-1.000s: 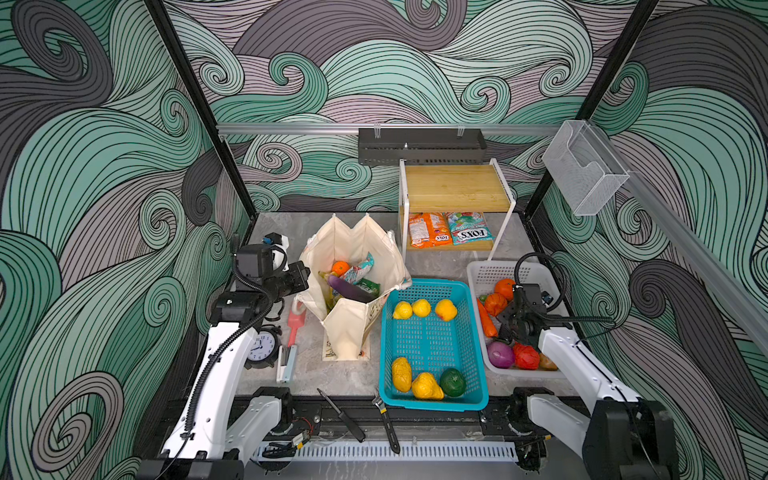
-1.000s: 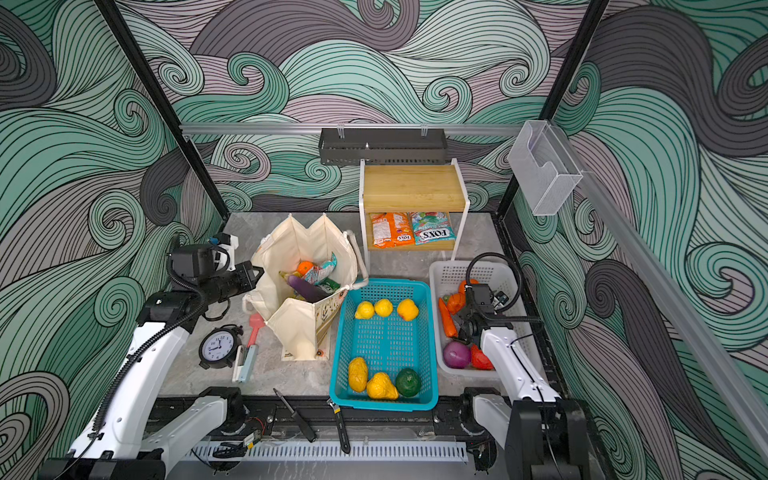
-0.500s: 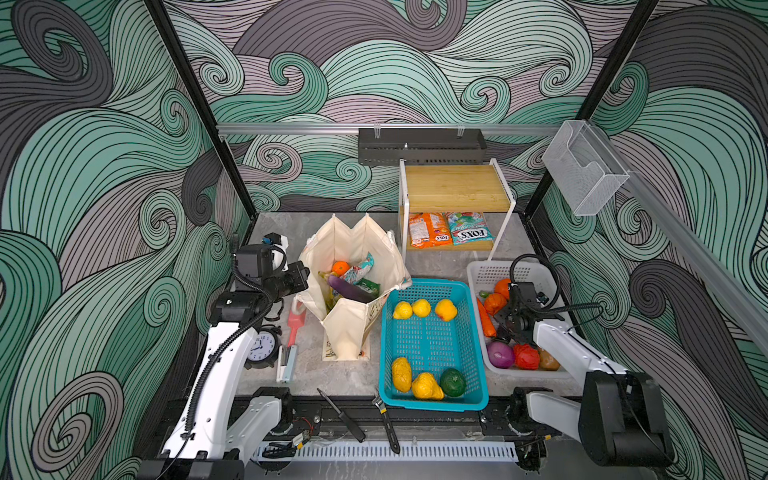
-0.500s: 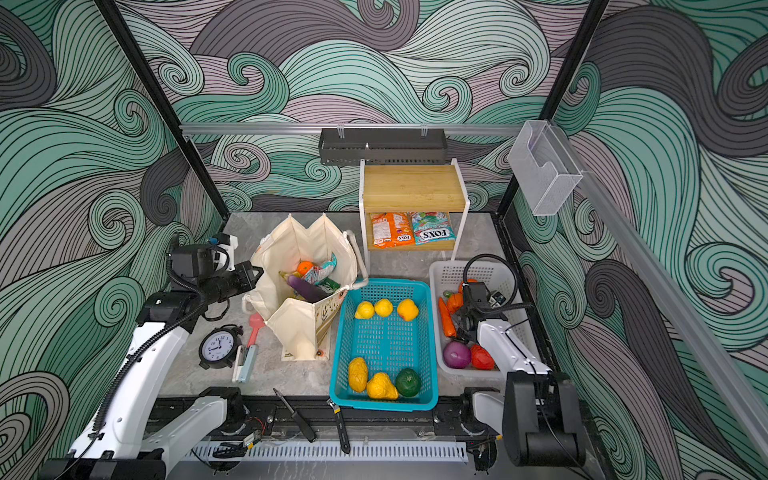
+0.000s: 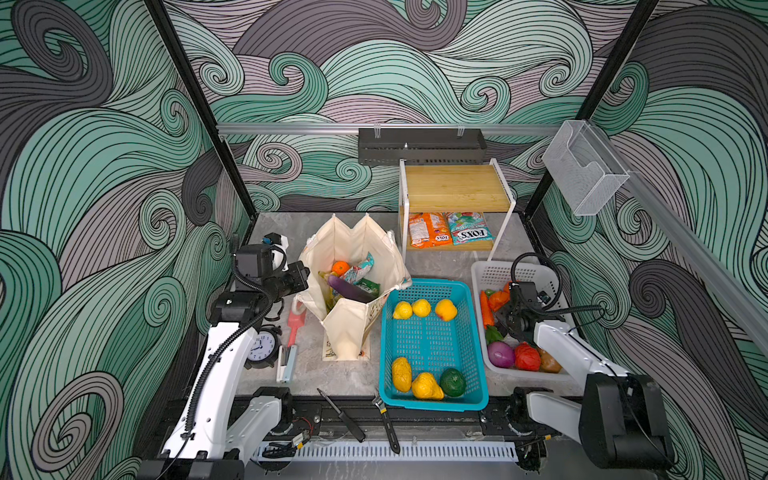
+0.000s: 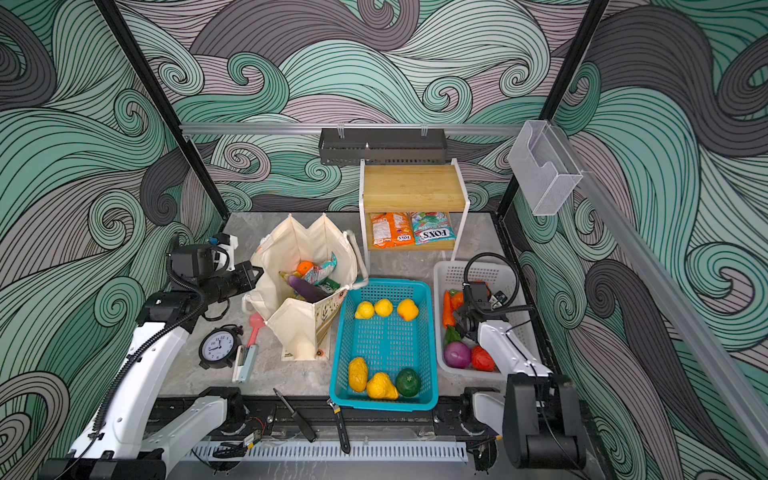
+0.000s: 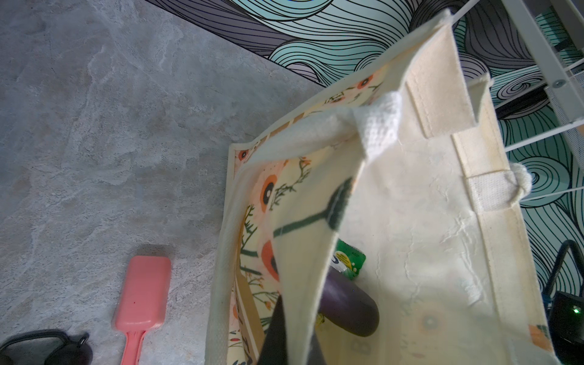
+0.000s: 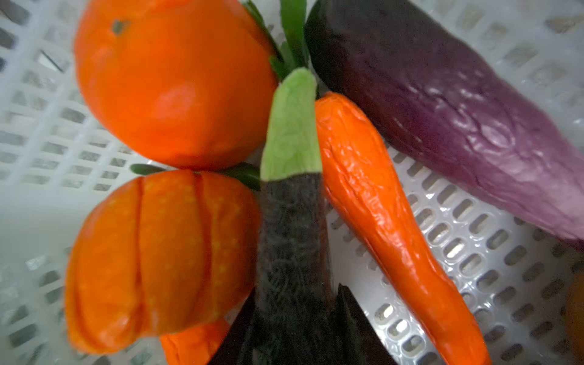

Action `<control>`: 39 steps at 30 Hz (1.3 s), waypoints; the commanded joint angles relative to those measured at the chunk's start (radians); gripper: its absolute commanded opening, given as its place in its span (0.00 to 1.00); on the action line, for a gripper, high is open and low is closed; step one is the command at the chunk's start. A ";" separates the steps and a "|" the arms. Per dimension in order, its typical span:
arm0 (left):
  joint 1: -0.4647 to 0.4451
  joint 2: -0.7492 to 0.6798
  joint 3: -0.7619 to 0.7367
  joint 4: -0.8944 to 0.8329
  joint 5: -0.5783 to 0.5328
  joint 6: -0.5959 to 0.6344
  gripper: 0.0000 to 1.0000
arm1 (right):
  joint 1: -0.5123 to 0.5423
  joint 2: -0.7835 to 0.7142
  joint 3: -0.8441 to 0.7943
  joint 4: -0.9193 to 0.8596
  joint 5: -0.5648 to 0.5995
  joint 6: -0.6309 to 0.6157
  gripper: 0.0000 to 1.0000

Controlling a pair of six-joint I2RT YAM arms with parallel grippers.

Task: Place the food into the grocery bag and tie it
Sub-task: 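Grasp the dark green-tipped eggplant in the white basket with the right gripper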

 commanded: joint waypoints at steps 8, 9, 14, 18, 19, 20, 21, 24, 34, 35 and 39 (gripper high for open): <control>0.011 -0.010 -0.011 -0.021 0.026 -0.004 0.00 | -0.005 -0.101 0.005 -0.061 -0.021 0.001 0.25; 0.011 -0.012 -0.011 -0.021 0.026 -0.004 0.00 | -0.005 -0.111 0.009 -0.064 -0.024 -0.001 0.25; 0.012 -0.010 -0.010 -0.020 0.032 -0.004 0.00 | 0.012 -0.118 0.023 -0.054 -0.044 -0.069 0.23; 0.012 -0.008 -0.011 -0.018 0.036 -0.007 0.00 | 0.084 -0.092 0.044 -0.064 -0.039 -0.106 0.21; 0.014 -0.008 -0.011 -0.017 0.036 -0.008 0.00 | 0.104 -0.088 0.049 -0.074 -0.028 -0.111 0.22; 0.014 -0.008 -0.012 -0.018 0.036 -0.008 0.00 | 0.123 -0.086 0.056 -0.087 -0.017 -0.119 0.23; 0.014 -0.007 -0.012 -0.017 0.036 -0.008 0.00 | 0.136 -0.086 0.058 -0.097 -0.010 -0.126 0.24; 0.014 -0.008 -0.012 -0.018 0.036 -0.007 0.00 | 0.166 -0.100 0.044 -0.121 0.010 -0.137 0.23; 0.017 -0.008 -0.013 -0.017 0.040 -0.008 0.00 | 0.191 -0.254 -0.028 -0.223 -0.002 -0.141 0.21; 0.018 -0.008 -0.013 -0.017 0.040 -0.008 0.00 | 0.193 -0.278 -0.040 -0.228 -0.016 -0.136 0.20; 0.021 -0.008 -0.014 -0.014 0.042 -0.009 0.00 | 0.195 -0.348 -0.063 -0.253 -0.065 -0.131 0.18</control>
